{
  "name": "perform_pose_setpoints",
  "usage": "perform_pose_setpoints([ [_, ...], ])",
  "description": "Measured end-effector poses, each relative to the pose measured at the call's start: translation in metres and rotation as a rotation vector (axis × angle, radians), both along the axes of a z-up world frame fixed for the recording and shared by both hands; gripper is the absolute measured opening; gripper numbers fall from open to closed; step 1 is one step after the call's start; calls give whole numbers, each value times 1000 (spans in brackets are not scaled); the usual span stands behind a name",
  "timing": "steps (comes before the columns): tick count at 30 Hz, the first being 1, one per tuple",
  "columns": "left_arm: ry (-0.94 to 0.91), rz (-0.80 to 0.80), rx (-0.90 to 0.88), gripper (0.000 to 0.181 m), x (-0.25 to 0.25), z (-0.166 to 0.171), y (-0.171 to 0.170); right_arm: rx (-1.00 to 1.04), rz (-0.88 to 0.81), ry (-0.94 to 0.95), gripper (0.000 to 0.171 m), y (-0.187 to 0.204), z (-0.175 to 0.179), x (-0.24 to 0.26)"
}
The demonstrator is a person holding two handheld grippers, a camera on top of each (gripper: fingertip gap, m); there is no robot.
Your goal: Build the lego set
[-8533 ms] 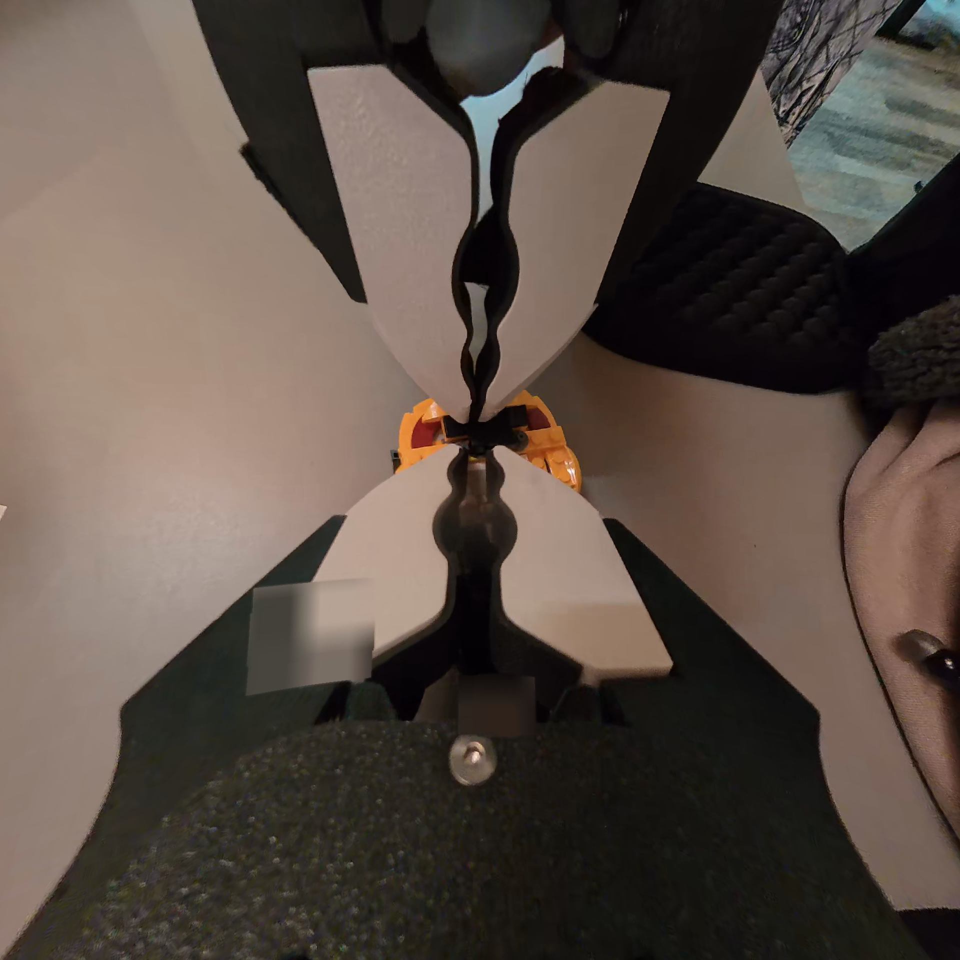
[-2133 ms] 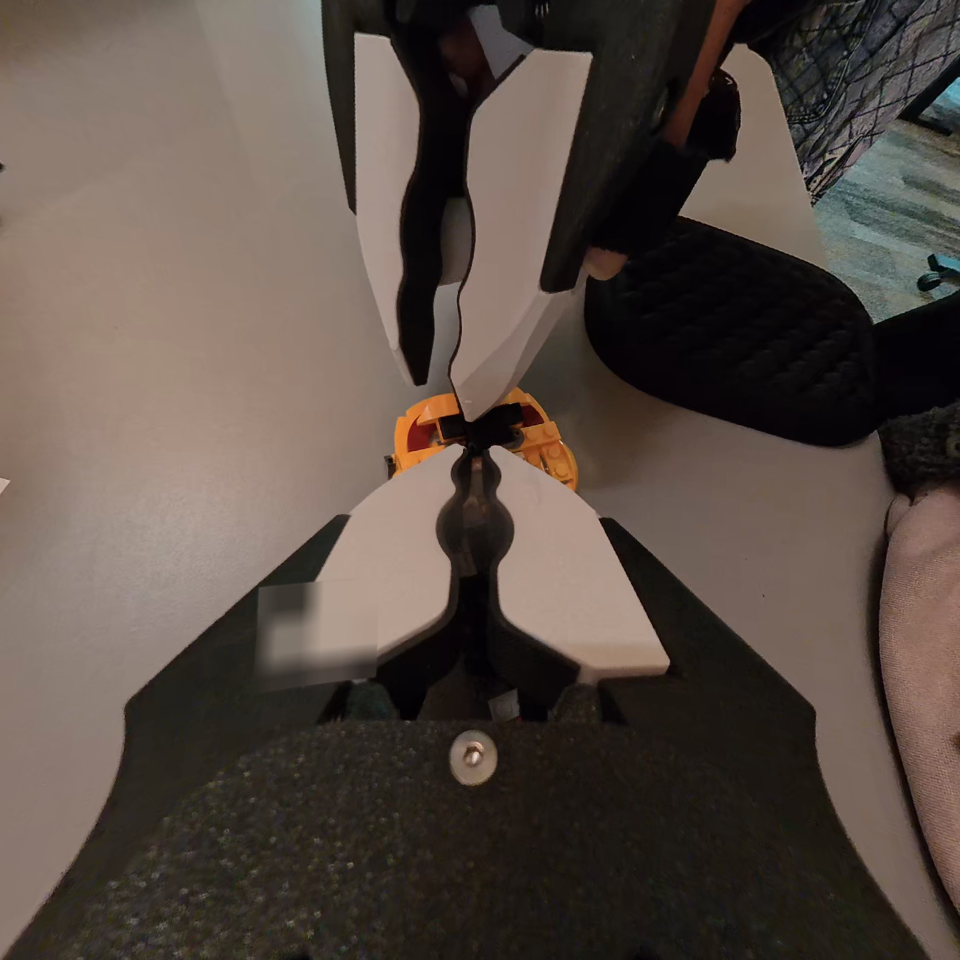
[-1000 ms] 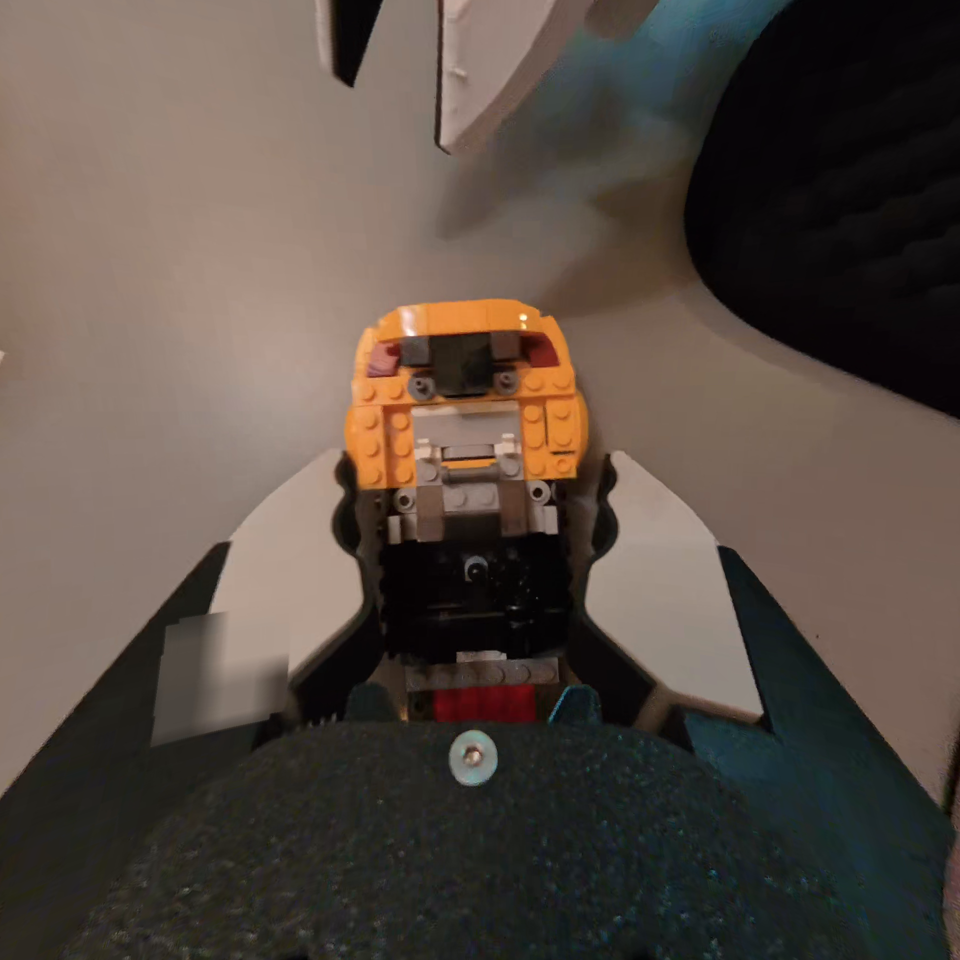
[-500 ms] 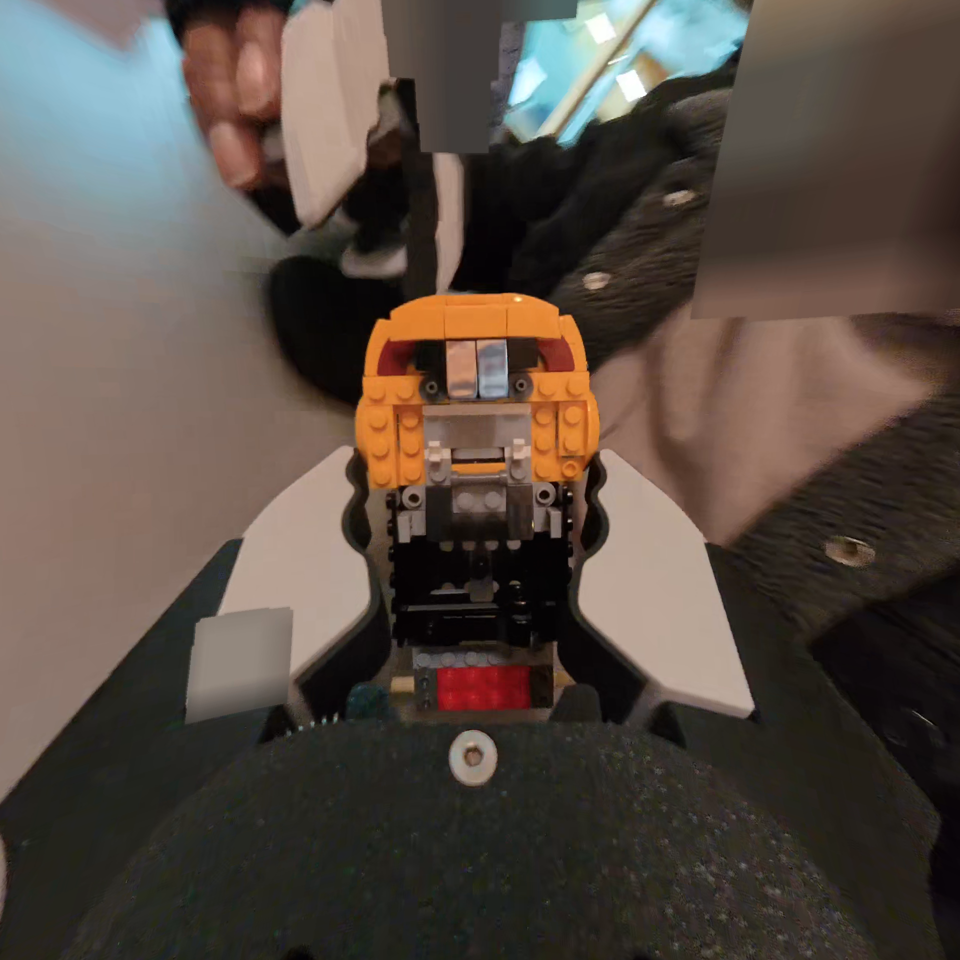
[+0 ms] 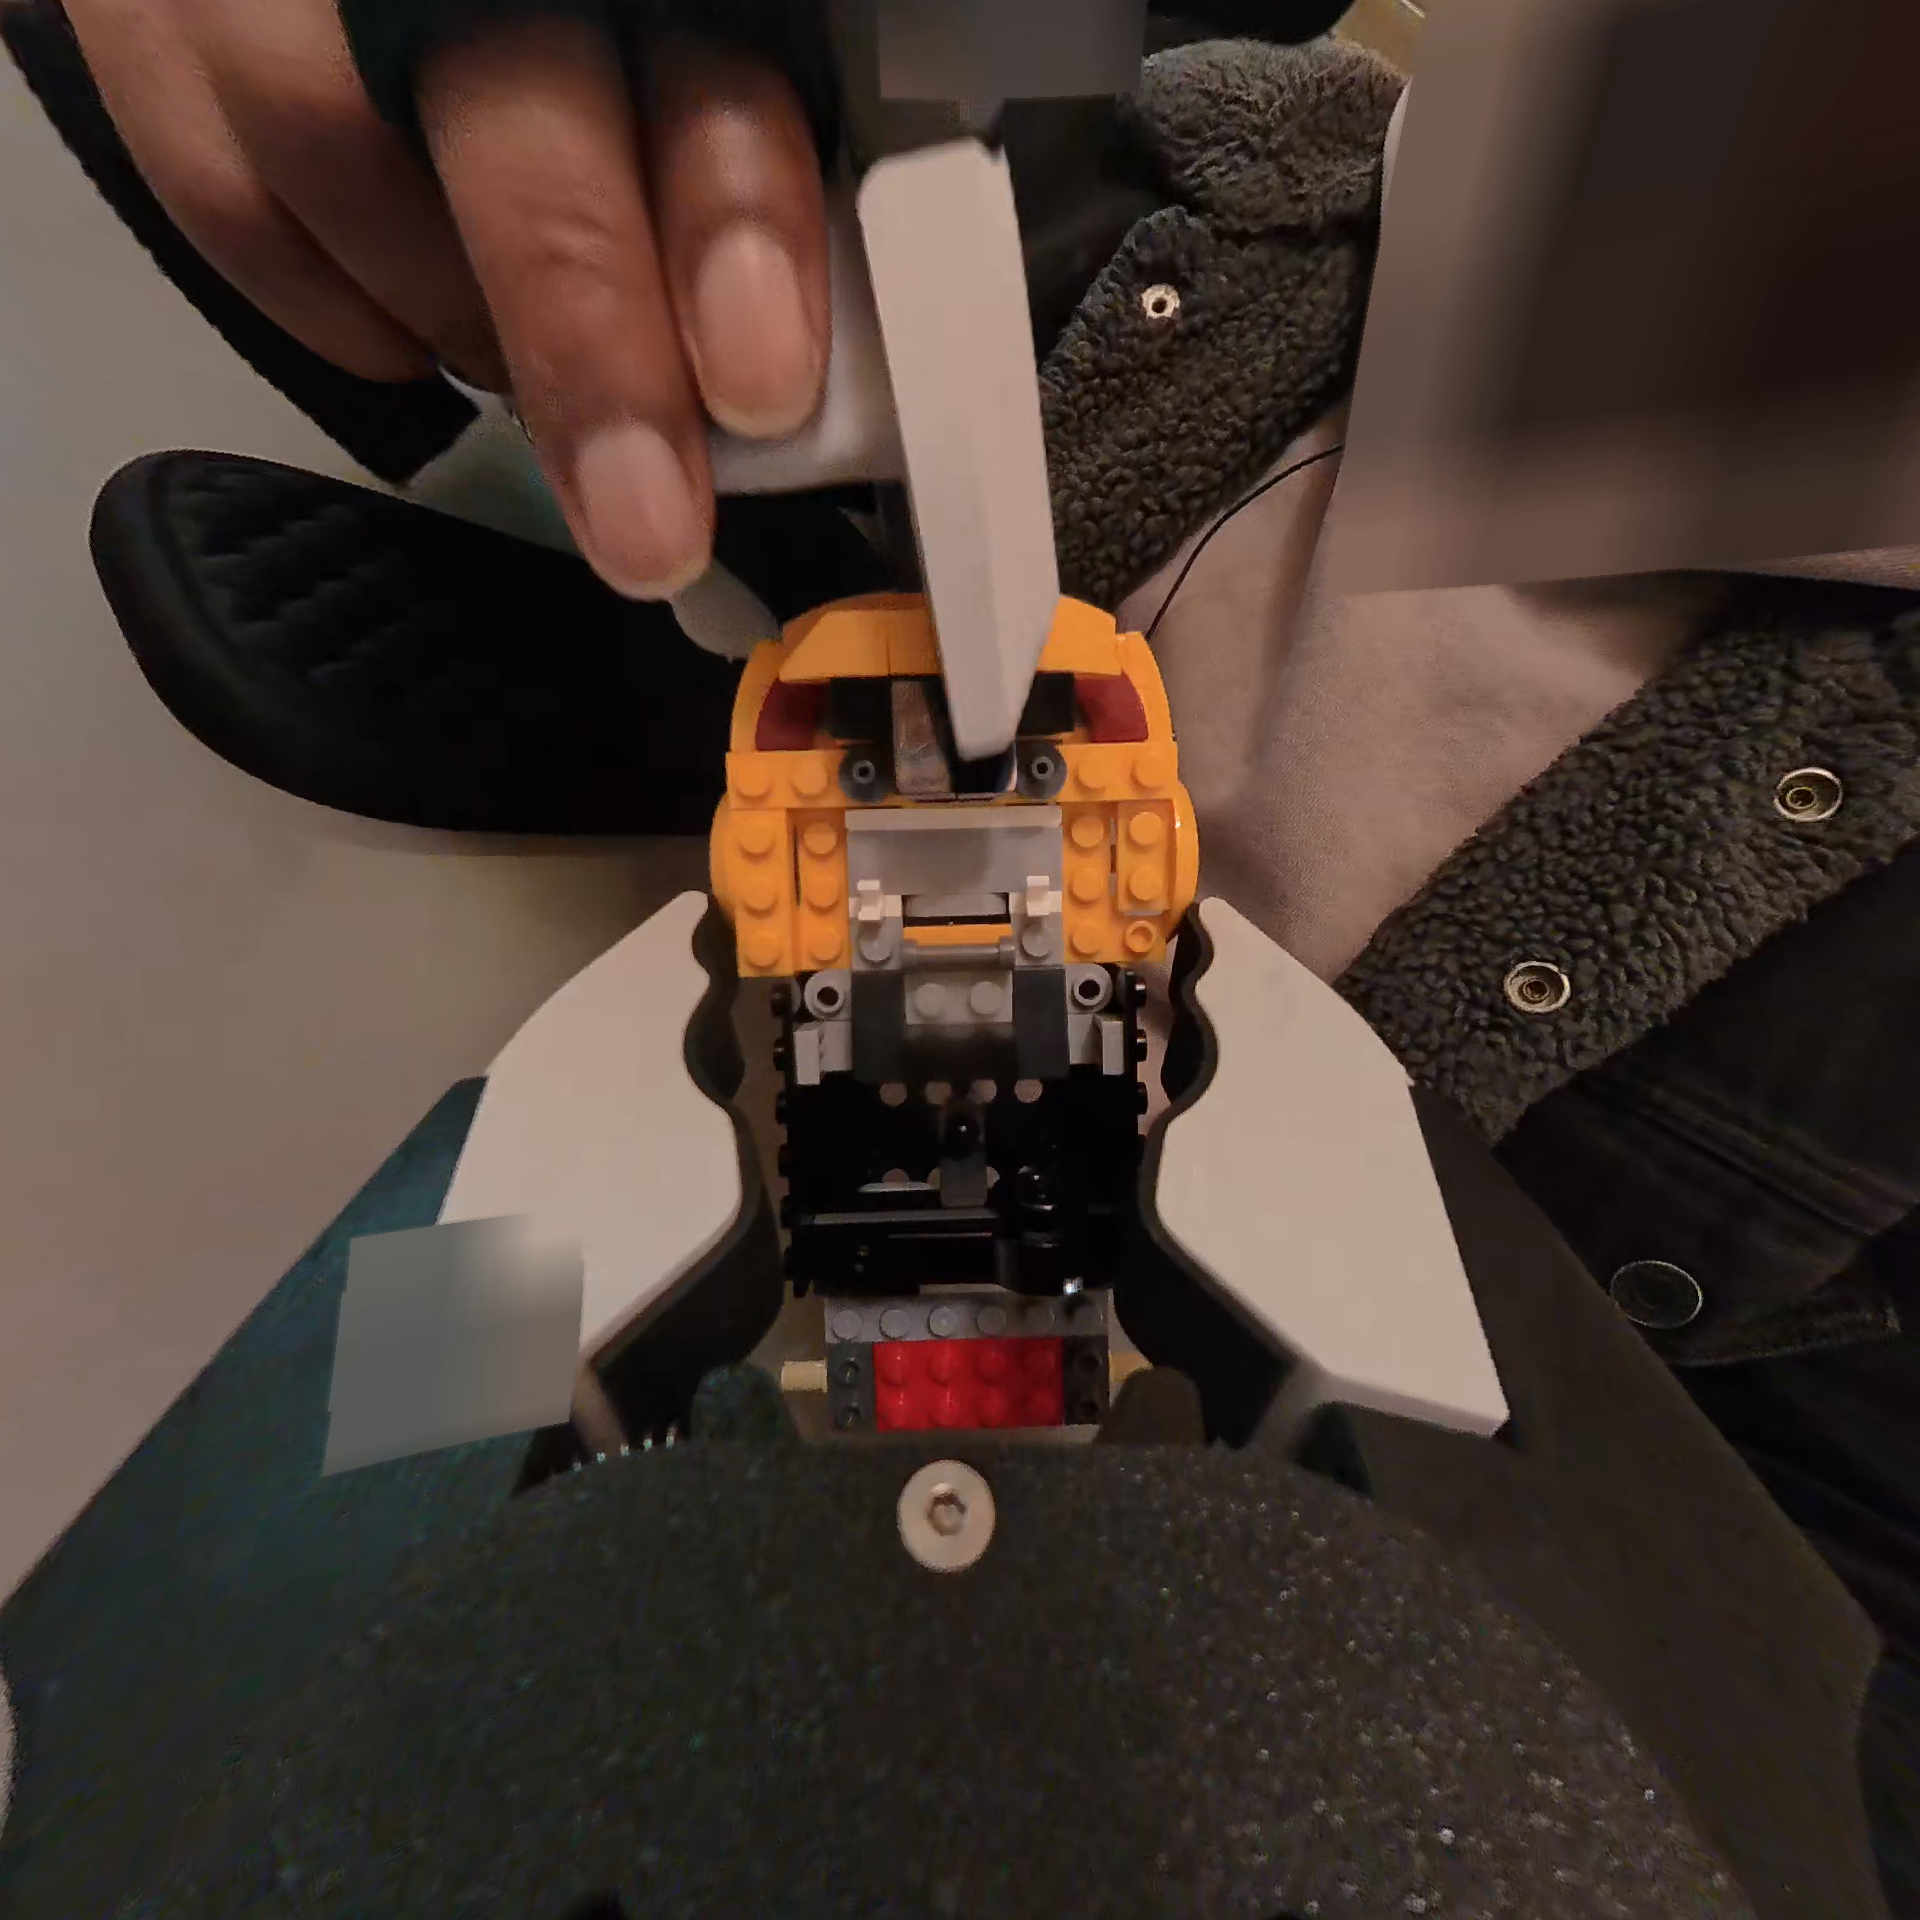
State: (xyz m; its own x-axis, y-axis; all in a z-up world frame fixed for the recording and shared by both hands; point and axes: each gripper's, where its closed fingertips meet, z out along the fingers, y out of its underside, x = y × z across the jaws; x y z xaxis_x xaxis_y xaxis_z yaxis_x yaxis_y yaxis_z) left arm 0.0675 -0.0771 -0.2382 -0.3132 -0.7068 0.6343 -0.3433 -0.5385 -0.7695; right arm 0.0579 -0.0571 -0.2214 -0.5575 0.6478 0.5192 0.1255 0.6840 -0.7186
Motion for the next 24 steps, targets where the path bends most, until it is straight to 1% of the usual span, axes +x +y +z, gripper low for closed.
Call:
perform_pose_setpoints([
  [1, -2, -2, 2, 81, -1, 0, 0, 4, -7, 13, 43, 0, 0, -2],
  [2, -3, -3, 4, 81, -1, 1, -1, -2, -6, 19, 43, -1, 0, -2],
  [12, -55, 18, -30, 80, -7, 6, 3, -55, -73, 59, 42, 4, 3, -7],
  [24, -85, 16, -26, 80, -11, 10, 2, -60, -92, 109, 42, 1, 7, -11],
])
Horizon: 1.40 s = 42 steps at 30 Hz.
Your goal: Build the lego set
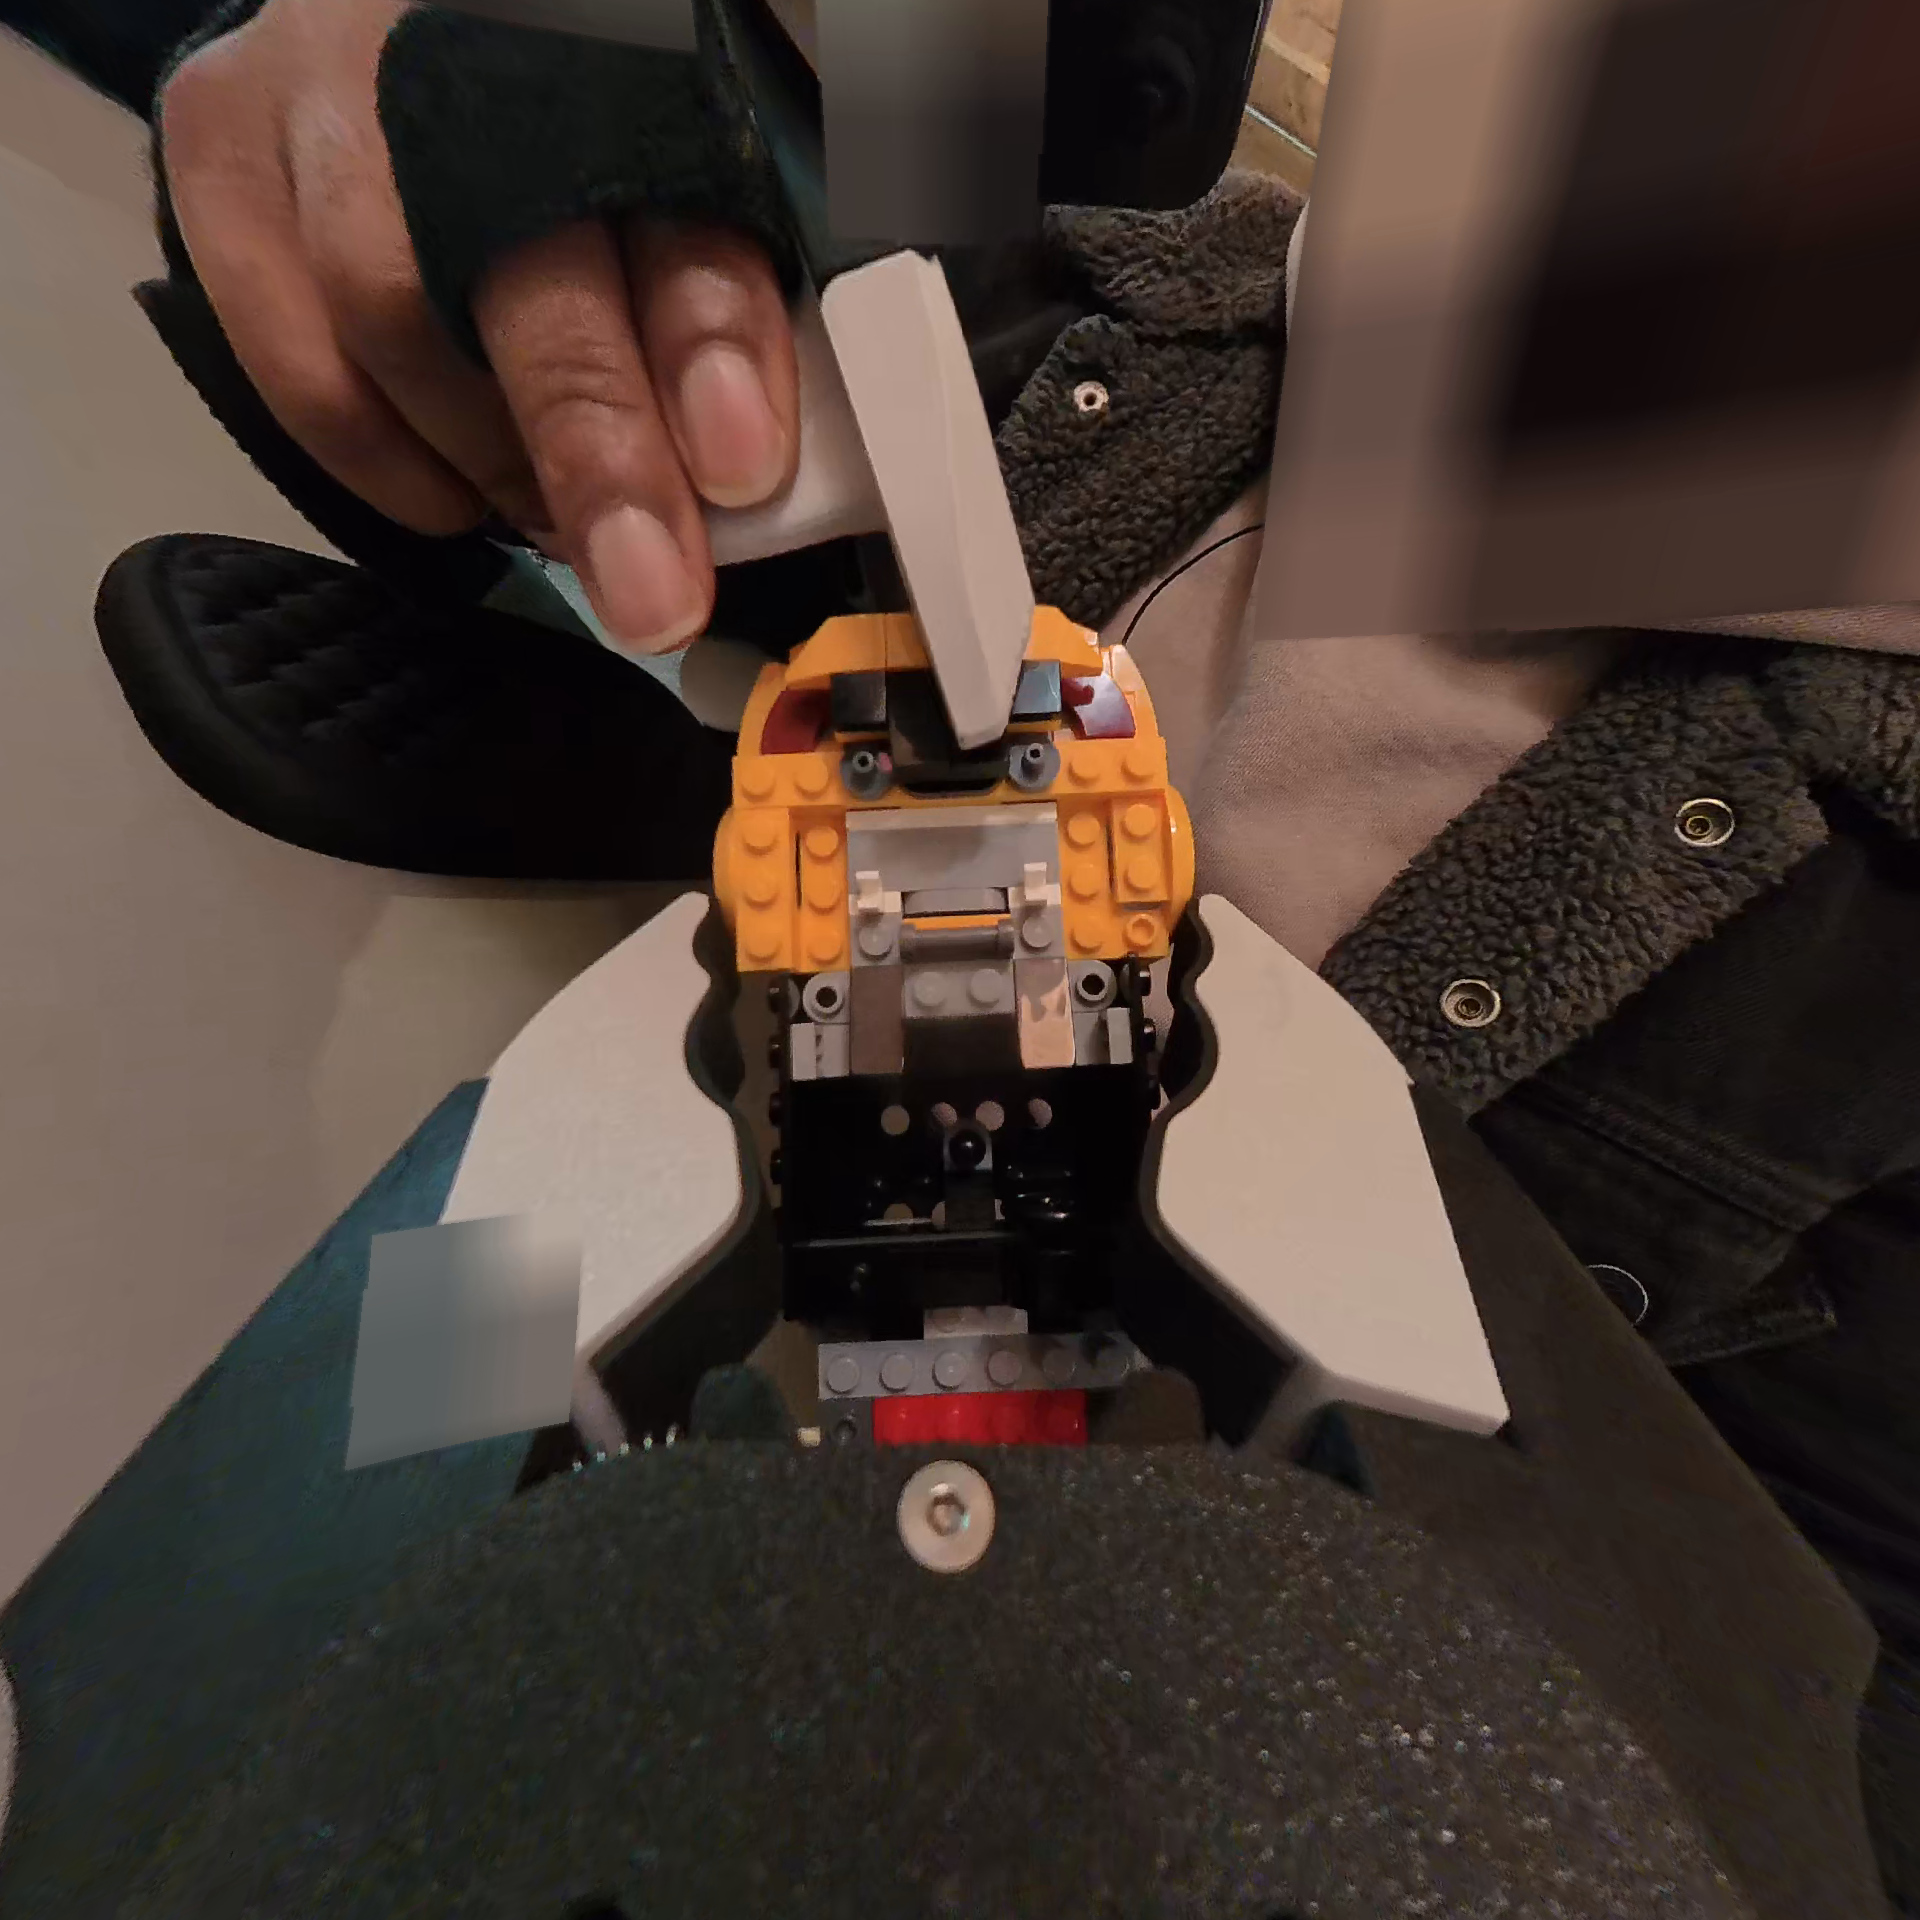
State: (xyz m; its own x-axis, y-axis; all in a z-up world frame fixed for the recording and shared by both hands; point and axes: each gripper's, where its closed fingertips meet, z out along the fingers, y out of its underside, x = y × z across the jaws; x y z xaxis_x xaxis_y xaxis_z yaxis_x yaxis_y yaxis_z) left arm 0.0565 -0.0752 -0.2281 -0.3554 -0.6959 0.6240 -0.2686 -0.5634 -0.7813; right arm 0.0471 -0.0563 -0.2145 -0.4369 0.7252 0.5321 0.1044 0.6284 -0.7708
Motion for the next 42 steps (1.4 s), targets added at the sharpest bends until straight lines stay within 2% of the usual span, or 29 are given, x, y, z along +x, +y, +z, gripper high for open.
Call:
perform_pose_setpoints([
  [6, -9, -19, 9, 80, -2, -1, -5, 26, 27, -8, 45, 0, 6, 4],
  [11, -21, -36, 20, 80, -2, 1, -8, 55, 46, -55, 42, 0, -3, 4],
  [26, -32, -22, 1, 80, -1, 5, -5, 25, 13, 6, 41, 2, 0, 5],
  [31, 90, 70, -59, 80, 3, 0, 11, 2, -31, 63, 41, 18, -7, 8],
  [35, 210, 111, -49, 80, 9, -9, 11, 7, -30, 68, 43, 21, -14, 12],
  [42, 288, 163, -83, 80, 10, -8, 13, 101, -47, 43, 49, 22, -17, 13],
])
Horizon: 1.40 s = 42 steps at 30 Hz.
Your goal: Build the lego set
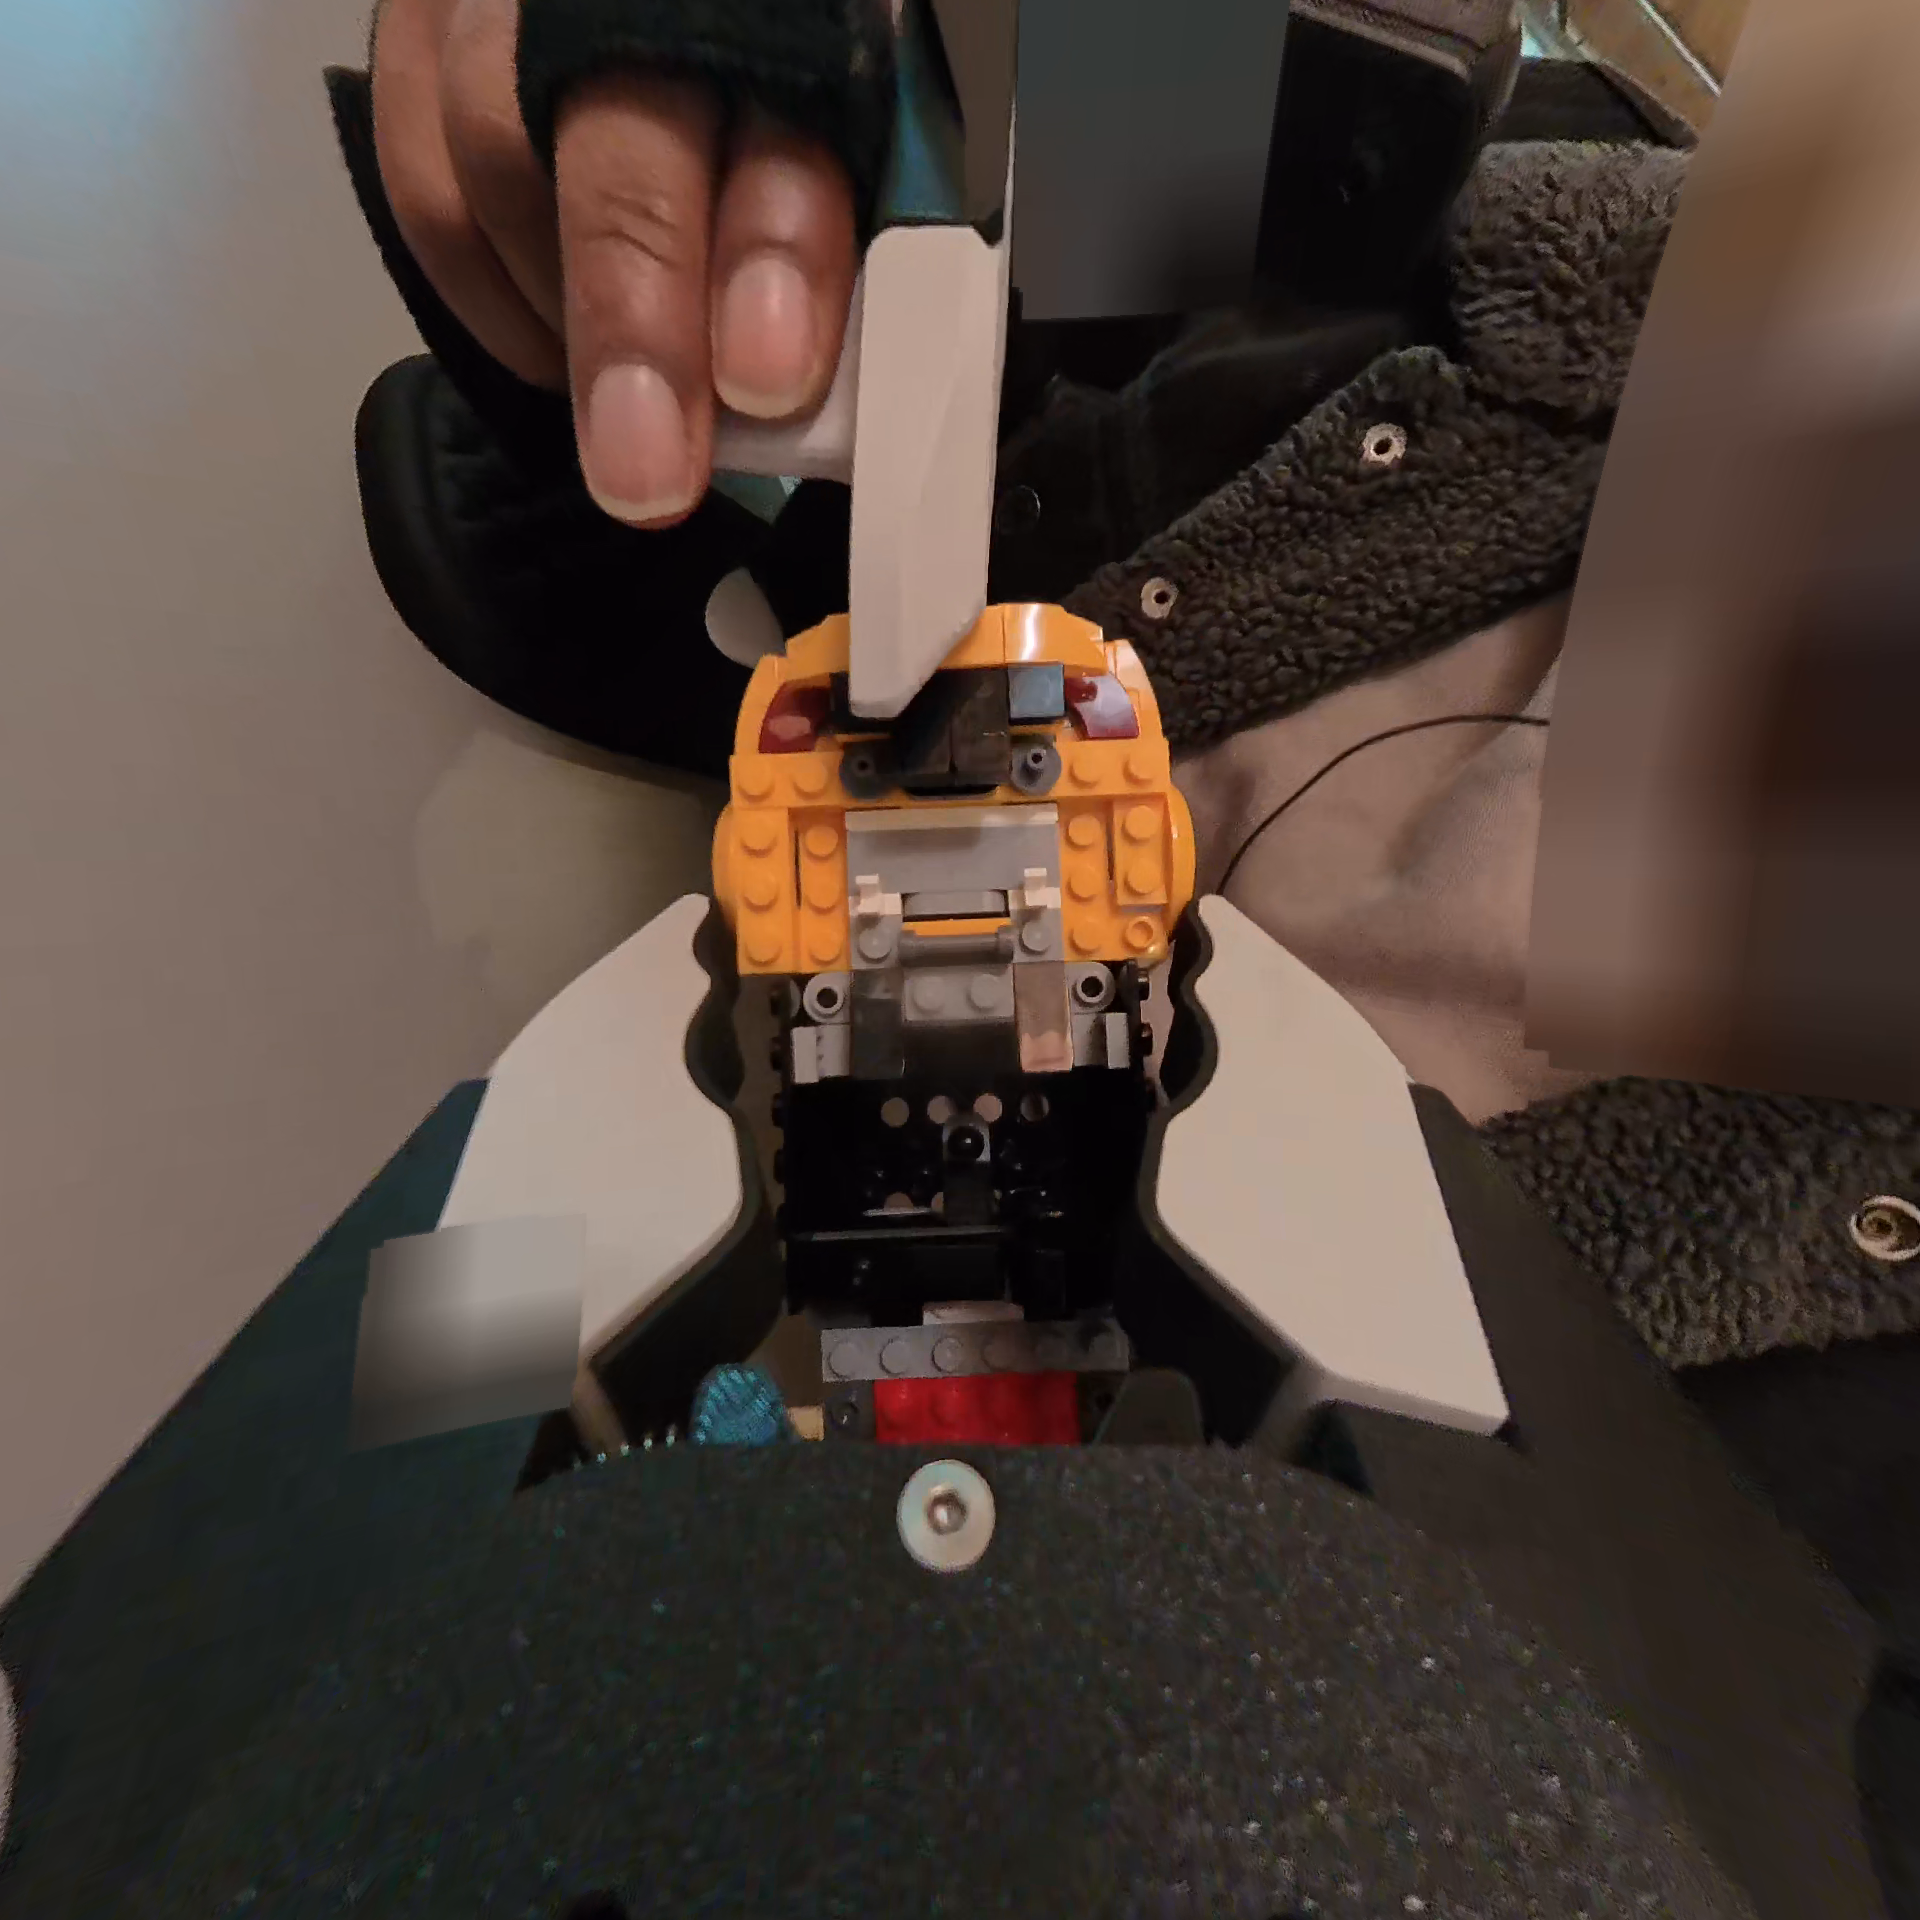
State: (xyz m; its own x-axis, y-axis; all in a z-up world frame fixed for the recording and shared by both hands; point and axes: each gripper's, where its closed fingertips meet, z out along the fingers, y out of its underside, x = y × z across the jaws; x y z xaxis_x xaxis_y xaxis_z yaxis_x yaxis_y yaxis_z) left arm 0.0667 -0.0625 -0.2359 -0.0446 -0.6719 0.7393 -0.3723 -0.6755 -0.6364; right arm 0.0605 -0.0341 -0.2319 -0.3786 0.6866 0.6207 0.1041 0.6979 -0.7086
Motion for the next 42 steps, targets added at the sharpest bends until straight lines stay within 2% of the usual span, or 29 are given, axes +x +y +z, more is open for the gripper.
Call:
perform_pose_setpoints([
  [4, 9, 23, -60, 80, 3, -1, 2, 30, -19, 11, 44, 4, -1, 1],
  [13, -1, 109, -146, 80, 3, 1, 16, -108, -86, 90, 43, 16, -2, 0],
  [24, 95, 203, -154, 80, -3, -16, 32, -171, -157, 68, 44, 32, -20, -5],
  [27, 187, 273, -74, 80, -10, -30, 44, -181, -192, 45, 44, 43, -23, -5],
  [31, 431, 366, 155, 80, -25, -62, 64, -211, -230, -60, 51, 58, -37, 3],
  [35, 640, 375, 366, 80, -31, -86, 76, -255, -249, -124, 51, 66, -44, 7],
  [42, 830, 367, 500, 80, -31, -110, 89, -279, -249, -256, 55, 70, -63, -4],
])
